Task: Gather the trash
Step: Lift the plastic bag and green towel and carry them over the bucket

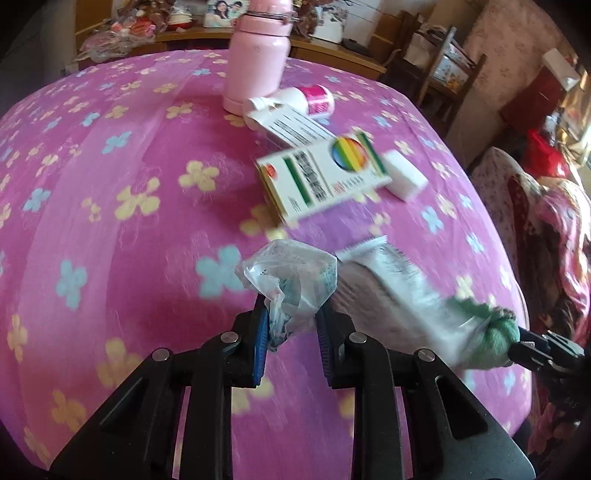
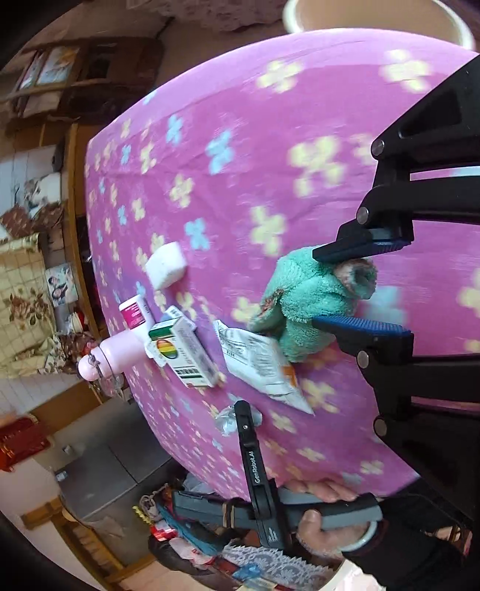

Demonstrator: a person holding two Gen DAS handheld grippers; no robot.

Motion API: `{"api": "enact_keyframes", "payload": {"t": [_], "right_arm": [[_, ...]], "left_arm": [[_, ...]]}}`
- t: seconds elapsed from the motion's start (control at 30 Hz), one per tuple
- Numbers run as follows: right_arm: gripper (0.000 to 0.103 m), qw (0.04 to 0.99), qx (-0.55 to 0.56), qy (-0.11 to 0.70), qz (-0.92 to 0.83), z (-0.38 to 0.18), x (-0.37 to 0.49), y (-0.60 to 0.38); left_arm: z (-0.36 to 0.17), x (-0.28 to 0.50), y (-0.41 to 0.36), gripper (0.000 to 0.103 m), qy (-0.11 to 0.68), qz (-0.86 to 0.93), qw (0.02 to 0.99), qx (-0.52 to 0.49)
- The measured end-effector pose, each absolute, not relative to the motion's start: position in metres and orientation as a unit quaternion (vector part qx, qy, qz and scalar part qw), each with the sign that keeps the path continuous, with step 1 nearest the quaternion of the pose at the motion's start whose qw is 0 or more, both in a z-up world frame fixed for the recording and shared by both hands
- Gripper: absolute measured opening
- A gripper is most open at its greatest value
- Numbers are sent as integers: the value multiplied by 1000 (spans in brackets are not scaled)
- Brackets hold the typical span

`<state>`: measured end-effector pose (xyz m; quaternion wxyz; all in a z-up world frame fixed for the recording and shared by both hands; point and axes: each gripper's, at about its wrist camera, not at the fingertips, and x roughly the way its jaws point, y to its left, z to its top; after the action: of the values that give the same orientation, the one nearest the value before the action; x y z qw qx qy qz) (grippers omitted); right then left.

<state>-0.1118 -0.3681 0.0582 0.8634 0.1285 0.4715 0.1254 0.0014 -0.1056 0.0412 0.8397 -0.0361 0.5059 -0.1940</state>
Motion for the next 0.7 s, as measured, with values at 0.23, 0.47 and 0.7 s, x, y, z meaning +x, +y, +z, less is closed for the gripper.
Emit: {"api": "enact_keyframes", "payload": {"t": [0.23, 0.47, 0.7], "right_arm": [[61, 874, 112, 465, 85, 71, -146, -373], [85, 886, 61, 442, 125, 83, -133, -344], [78, 853, -50, 499, 144, 36, -102, -311]], "left_arm": [[53, -34, -113, 21, 507, -234, 829, -33], [64, -52, -115, 21, 499, -248, 830, -25], [65, -62, -111, 21, 500, -245, 830, -22]]}}
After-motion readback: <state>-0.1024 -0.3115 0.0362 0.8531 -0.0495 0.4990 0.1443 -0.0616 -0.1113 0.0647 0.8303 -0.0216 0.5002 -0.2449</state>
